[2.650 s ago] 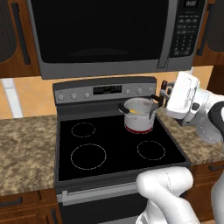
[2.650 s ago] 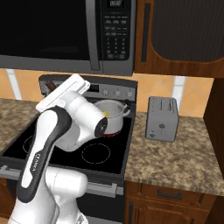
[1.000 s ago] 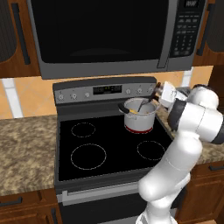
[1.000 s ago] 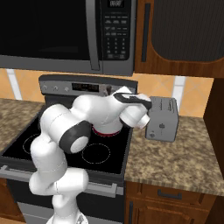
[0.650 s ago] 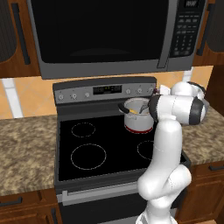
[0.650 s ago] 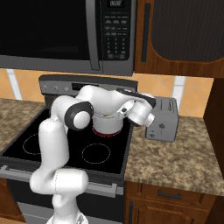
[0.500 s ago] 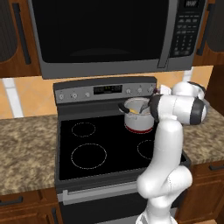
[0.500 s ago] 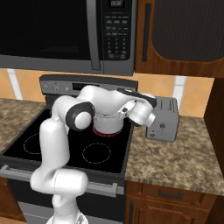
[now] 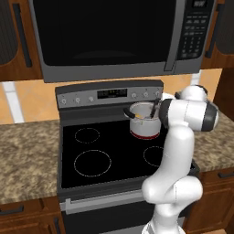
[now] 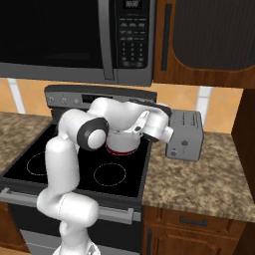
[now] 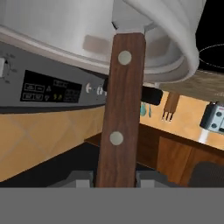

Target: Put the corn and squash in the pot. Retrieve the spatula and lightly stir the vegetables in the pot.

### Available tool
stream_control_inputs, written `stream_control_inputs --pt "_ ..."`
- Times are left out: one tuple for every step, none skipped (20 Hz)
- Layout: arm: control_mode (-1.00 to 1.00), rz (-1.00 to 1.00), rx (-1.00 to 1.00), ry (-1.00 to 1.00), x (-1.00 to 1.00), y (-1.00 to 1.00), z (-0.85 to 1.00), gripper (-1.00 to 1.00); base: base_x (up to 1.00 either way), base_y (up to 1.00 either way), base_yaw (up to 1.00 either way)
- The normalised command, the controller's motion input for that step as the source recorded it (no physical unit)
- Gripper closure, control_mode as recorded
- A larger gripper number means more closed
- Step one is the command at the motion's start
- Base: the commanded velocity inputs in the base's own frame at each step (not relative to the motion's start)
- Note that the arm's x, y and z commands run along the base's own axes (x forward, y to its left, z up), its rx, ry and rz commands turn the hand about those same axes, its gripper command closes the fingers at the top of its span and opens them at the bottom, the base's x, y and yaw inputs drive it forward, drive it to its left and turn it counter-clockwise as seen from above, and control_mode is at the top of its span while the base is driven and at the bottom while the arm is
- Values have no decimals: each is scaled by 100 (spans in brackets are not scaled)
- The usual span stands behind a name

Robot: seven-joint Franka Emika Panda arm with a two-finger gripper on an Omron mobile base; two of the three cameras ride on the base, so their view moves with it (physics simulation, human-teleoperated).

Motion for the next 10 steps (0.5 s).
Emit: stream_control_inputs --pt "-100 0 -10 -16 54 0 -41 100 0 0 0" --pt "-100 0 -8 -17 51 0 -34 100 0 0 0" --pt "-100 0 -8 -17 60 0 -9 100 0 0 0" --pt "-100 0 -7 -18 59 -6 0 100 0 0 0" --pt "-100 0 -6 -19 59 -19 6 100 0 0 0" --pt "-100 -2 -10 -17 63 -17 7 100 0 0 0" --pt "-100 -3 -13 -18 62 -19 1 100 0 0 0" --pt "-100 -3 -15 -20 60 -25 0 100 0 0 0" --pt "-100 -3 -18 -24 52 -25 0 100 0 0 0" --pt "-100 -3 -20 -28 38 -22 0 100 0 0 0"
